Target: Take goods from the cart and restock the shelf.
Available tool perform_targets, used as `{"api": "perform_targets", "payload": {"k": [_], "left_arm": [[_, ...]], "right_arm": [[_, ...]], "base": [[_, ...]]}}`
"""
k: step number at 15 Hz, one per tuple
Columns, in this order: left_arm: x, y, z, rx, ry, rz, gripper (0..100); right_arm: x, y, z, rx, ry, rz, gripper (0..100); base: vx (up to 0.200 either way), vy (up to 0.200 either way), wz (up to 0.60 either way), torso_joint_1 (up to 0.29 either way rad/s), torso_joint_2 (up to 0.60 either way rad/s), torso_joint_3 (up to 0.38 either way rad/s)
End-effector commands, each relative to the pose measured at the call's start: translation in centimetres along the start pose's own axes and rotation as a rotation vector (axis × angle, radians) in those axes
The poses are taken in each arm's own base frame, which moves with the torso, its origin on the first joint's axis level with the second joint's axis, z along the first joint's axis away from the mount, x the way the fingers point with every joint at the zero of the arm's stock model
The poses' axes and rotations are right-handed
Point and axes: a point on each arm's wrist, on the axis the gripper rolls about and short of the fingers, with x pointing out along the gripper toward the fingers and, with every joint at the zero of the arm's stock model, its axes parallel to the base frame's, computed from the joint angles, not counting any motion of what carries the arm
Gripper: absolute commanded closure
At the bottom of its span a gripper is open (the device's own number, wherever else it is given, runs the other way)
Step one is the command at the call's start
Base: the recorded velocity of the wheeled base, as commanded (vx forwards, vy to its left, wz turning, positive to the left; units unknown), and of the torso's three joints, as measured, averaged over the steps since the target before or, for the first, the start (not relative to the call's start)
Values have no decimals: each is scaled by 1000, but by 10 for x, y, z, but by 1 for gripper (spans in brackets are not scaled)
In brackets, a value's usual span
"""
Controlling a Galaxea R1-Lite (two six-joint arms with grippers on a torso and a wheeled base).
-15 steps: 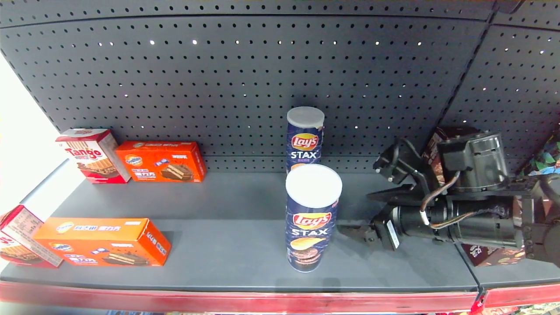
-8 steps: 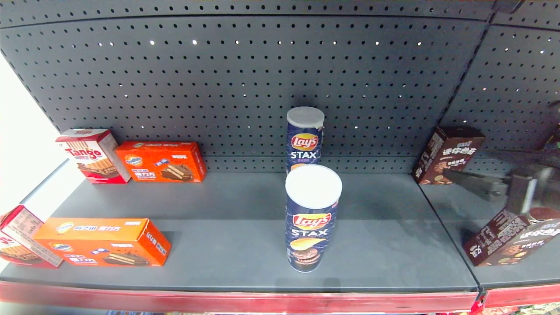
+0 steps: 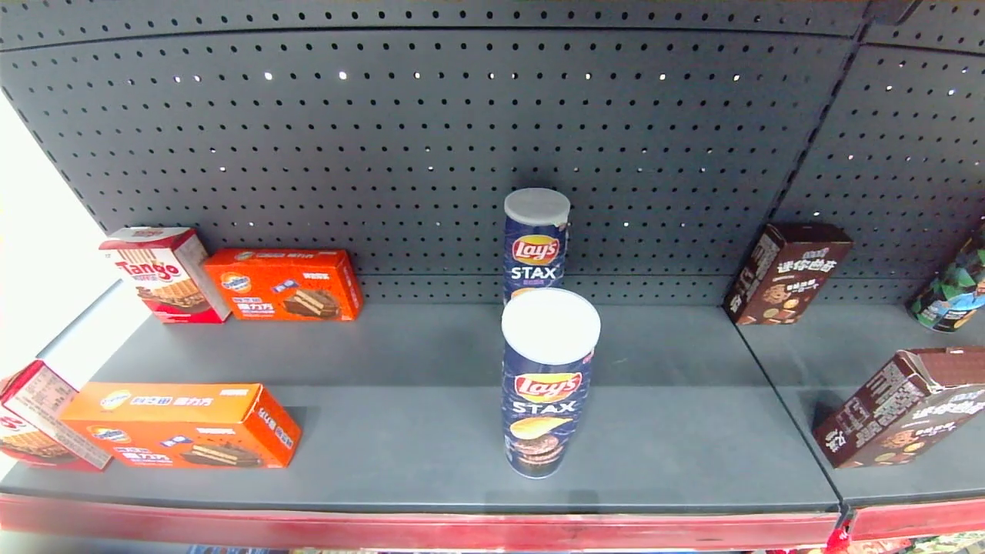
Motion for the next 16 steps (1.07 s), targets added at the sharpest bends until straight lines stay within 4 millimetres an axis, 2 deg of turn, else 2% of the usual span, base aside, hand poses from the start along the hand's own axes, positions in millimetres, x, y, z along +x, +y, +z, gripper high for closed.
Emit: {"api": "perform_targets", "payload": {"k": [1,3,5,16], "left_arm": [[0,0,0,-1,2,0,0],[0,0,0,-1,2,-3,0],[0,0,0,-1,2,-9,0],[0,0,-1,2,1,-9,0]], "right_arm": [[-36,10,-72,62,-50,-92,0],[-36,8,-73,135,-38,-174,0],[-36,9,-79,120,26,-138,0],[-36,10,-79,117,16,-122,0]], "base": [[0,0,0,0,0,0],[0,0,0,0,0,0],[0,0,0,0,0,0],[0,0,0,0,0,0]]}}
